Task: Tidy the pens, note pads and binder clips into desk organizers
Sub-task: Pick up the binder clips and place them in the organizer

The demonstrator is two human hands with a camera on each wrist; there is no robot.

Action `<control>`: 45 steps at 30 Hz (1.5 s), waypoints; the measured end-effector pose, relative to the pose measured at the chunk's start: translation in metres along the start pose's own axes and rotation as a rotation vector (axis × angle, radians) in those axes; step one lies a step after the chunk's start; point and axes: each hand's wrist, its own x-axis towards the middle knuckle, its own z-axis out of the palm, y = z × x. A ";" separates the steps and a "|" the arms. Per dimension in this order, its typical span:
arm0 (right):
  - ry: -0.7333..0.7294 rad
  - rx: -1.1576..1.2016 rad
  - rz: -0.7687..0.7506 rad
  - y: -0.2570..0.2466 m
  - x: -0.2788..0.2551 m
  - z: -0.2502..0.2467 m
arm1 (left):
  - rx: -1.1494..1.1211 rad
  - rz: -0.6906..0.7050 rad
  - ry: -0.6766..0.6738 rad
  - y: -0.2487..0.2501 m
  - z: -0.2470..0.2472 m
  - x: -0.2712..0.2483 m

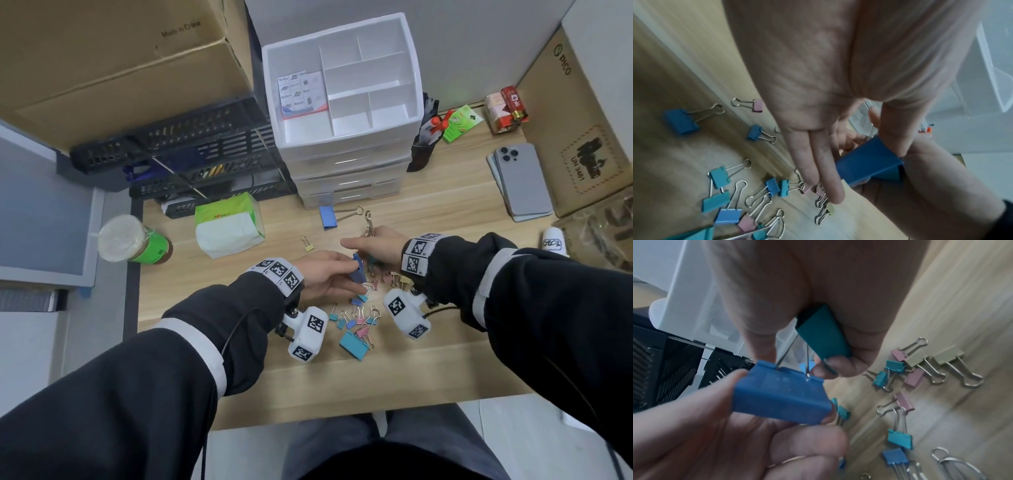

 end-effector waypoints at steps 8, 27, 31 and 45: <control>-0.120 -0.070 0.061 0.001 -0.007 -0.003 | 0.054 0.011 0.092 -0.002 0.004 0.014; 0.036 0.009 0.148 0.066 -0.004 -0.030 | 1.394 -0.245 0.255 -0.062 0.031 0.051; 0.056 -0.008 0.143 0.072 -0.011 -0.026 | 1.384 -0.243 0.297 -0.066 0.036 0.053; 0.090 -0.020 0.103 0.066 -0.025 -0.042 | 1.184 -0.100 0.375 -0.055 0.031 0.031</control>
